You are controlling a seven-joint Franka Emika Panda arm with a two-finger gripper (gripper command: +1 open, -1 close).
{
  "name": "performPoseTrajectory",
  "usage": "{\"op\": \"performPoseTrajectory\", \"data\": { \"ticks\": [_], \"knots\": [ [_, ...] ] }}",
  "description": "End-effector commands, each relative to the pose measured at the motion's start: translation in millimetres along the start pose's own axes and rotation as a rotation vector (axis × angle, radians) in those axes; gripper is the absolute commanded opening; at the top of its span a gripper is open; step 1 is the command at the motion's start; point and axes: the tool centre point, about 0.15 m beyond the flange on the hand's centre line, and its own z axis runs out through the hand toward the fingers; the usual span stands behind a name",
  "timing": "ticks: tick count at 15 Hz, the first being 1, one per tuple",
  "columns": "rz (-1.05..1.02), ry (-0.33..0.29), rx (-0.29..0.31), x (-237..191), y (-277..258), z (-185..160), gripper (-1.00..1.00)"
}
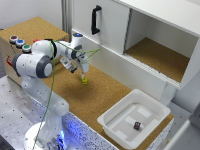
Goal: Push the yellow block to the right
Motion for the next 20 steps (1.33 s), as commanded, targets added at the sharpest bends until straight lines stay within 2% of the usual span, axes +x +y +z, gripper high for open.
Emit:
{"op": "performPoseTrajectory", "data": {
  "ticks": [1, 7, 9, 14, 20],
  "knots": [
    [-0.016, 0.012, -0.016, 14.9, -19.1, 33.6, -1.00],
    [-0.032, 0.023, -0.009, 36.8, -23.2, 55.8, -1.00],
    [-0.018, 0.010, -0.001, 42.1, -17.8, 63.1, -1.00],
    [-0.044, 0.030, 0.010, 52.8, 9.4, 68.3, -1.00],
    [-0.069, -0.010, 0.011, 45.2, 48.3, 71.9, -1.00]
  ]
}}
